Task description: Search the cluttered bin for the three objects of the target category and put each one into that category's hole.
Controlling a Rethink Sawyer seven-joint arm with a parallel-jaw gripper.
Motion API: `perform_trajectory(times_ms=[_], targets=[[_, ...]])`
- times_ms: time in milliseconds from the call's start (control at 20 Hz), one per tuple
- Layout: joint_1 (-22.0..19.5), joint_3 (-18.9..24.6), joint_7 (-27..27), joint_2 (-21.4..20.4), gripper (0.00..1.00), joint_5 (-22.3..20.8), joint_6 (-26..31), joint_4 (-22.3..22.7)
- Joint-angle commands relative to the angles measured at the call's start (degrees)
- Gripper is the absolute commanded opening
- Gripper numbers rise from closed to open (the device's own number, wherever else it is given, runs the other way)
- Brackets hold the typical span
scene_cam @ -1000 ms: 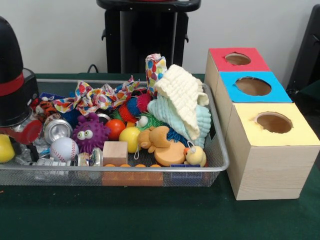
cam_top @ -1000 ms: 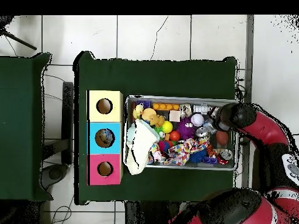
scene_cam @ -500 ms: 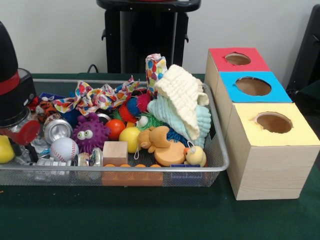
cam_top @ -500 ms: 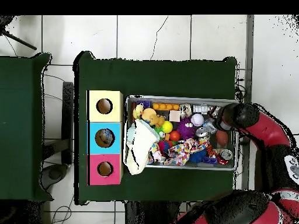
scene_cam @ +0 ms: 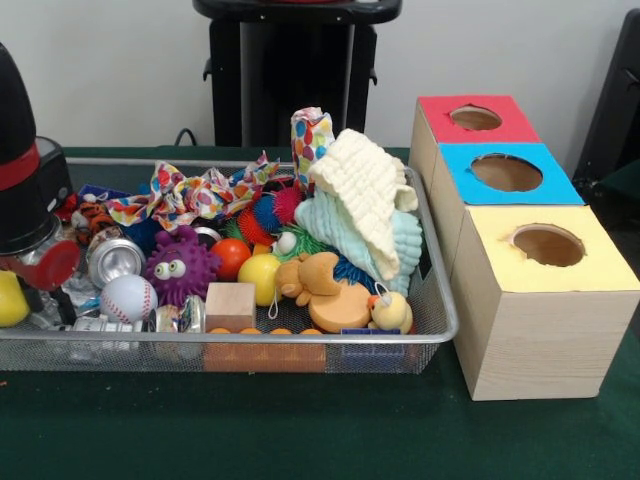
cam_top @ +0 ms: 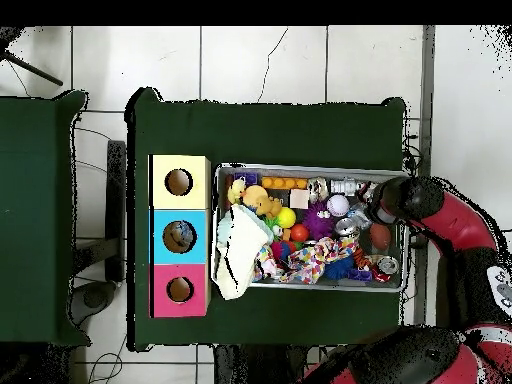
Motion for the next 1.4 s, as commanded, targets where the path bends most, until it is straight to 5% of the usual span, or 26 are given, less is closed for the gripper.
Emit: perform_trajectory(times_ms=[50,350,700,1400], targets=[[-4.4,-5.7,1.7,5.6,1.00,-8.4,-11.3,-5.6],[-3.6,-7.5,2.5,6.4,1.00,-9.1,-9.8,-7.4],[0.7,-15.7,13.7,7.1,1.00,-8.1,-8.9,-7.8],[6.0,-24.6,17.9,7.1,1.00,-6.1,-8.9,-7.4]])
